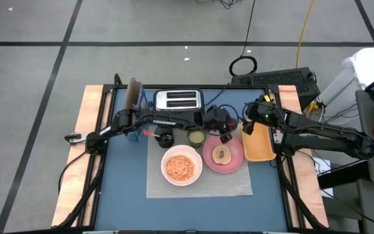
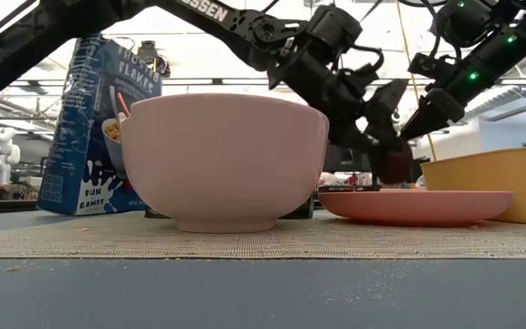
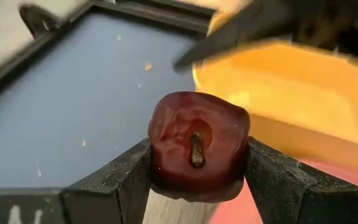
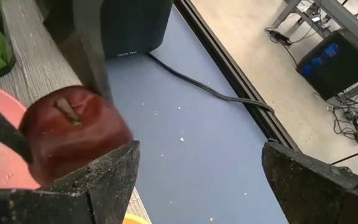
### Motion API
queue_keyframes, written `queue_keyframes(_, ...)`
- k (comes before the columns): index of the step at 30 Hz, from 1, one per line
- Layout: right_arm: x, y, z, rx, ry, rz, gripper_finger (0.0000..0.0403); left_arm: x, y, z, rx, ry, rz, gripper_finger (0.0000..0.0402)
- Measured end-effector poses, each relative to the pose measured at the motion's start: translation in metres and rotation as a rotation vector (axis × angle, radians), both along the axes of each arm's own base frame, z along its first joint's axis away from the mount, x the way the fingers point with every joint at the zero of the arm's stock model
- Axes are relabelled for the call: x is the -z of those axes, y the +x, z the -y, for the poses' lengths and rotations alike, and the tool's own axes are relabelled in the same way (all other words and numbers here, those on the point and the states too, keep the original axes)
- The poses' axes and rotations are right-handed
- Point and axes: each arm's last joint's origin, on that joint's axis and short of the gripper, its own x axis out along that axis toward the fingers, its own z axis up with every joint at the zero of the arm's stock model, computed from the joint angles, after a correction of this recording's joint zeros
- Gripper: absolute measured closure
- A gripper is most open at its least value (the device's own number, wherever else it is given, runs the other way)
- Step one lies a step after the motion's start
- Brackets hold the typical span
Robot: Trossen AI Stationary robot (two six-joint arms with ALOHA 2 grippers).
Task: Arrange a breakfast setting
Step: Put the apple on the top right of the gray mat
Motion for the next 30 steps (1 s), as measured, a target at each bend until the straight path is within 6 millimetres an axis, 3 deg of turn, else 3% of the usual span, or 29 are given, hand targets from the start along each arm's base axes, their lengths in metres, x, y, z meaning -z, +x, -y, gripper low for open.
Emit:
queue_keyframes(7,0.0,0.0,0.0,0.0,0.0,0.001,0.0078,0.013,0.0,-0.001,-0.002,-0.004,-0.046,0.0169)
queue_keyframes(30,0.0,0.0,0.0,-0.001,0.0,0.002,0.0078,0.018,-0.005,-0.001,0.004,-0.013,-0.128,0.0169)
